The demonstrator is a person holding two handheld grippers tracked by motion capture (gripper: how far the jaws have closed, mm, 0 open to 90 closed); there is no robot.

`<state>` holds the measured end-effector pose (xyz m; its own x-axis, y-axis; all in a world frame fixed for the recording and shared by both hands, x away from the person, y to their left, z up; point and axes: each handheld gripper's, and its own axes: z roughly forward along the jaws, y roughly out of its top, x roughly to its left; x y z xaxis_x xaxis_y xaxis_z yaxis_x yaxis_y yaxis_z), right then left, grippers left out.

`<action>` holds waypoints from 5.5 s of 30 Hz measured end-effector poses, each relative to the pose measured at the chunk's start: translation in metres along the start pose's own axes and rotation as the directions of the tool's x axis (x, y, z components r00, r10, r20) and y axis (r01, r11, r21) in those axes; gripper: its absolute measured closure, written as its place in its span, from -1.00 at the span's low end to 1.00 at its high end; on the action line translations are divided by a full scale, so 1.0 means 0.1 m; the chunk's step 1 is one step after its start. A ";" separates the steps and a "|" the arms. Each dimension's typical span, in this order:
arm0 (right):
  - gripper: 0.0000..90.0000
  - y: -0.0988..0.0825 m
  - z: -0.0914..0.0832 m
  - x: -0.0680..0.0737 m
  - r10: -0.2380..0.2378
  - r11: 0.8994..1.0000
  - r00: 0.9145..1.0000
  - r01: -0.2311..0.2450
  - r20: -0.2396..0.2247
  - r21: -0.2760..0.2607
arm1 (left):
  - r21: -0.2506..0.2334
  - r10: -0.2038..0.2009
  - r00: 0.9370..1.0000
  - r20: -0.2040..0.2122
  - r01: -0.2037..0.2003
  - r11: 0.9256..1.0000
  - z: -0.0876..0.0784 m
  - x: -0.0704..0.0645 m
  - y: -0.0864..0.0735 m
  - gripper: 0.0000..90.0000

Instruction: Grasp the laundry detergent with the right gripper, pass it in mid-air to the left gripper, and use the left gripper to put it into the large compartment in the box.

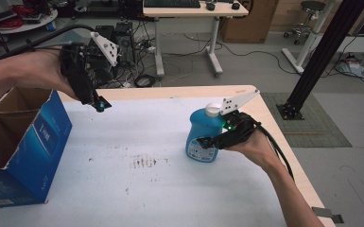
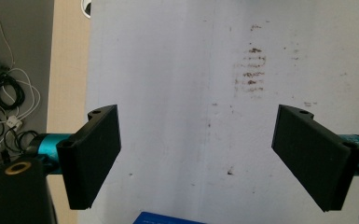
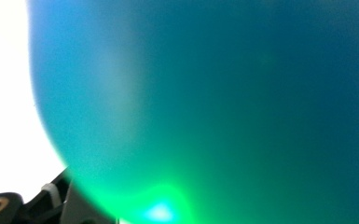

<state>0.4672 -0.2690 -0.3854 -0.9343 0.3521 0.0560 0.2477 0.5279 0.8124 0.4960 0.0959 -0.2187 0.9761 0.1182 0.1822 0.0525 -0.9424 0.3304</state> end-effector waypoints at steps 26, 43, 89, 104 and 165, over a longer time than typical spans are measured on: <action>0.03 0.76 0.12 0.40 -0.154 0.987 0.985 0.156 -0.076 0.023 | -0.081 -0.002 0.998 0.056 0.007 0.997 -0.25 -0.19 0.15 -0.65; 0.02 1.29 0.51 0.60 -0.232 0.972 0.958 0.236 -0.168 0.005 | -0.115 0.035 0.993 0.115 -0.022 0.993 -0.29 -0.35 0.32 -0.65; 0.02 1.40 0.82 0.68 -0.250 0.965 0.944 0.260 -0.217 0.022 | -0.066 0.009 0.989 0.144 0.000 0.998 0.16 -0.46 0.52 -0.65; 0.02 1.39 0.84 0.67 -0.250 0.965 0.944 0.261 -0.217 0.024 | -0.052 0.021 0.989 0.147 -0.013 0.999 0.16 -0.46 0.51 -0.44; -0.19 1.36 0.83 0.66 -0.232 0.972 0.943 0.235 -0.240 -0.018 | -0.057 0.026 0.988 0.149 -0.018 0.998 0.14 -0.49 0.55 -0.15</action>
<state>0.4601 -0.1097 -0.3197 -0.9997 0.0242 0.0036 0.0170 0.5819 0.8131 0.4539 0.0336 -0.2225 0.9977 0.0452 0.0504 0.0228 -0.9251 0.3791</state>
